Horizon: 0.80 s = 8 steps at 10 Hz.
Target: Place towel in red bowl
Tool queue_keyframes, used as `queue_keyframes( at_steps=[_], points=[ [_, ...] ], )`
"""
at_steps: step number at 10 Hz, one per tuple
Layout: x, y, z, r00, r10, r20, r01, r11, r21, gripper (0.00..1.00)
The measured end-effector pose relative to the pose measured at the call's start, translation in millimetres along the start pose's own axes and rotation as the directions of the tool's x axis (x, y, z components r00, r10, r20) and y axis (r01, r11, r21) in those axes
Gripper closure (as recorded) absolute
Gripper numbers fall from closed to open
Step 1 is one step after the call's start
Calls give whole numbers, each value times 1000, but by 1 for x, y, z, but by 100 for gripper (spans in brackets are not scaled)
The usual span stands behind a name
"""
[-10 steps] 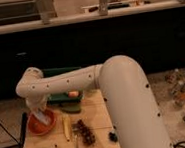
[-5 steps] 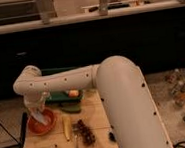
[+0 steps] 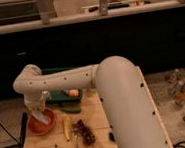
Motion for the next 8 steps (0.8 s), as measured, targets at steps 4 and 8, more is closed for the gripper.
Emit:
queue_keyframes(
  at_steps=[4, 8],
  points=[
    [2, 5, 0, 1000, -3, 7, 3, 1000, 1, 20],
    [2, 9, 1, 1000, 4, 17, -4, 1000, 12, 20]
  ],
)
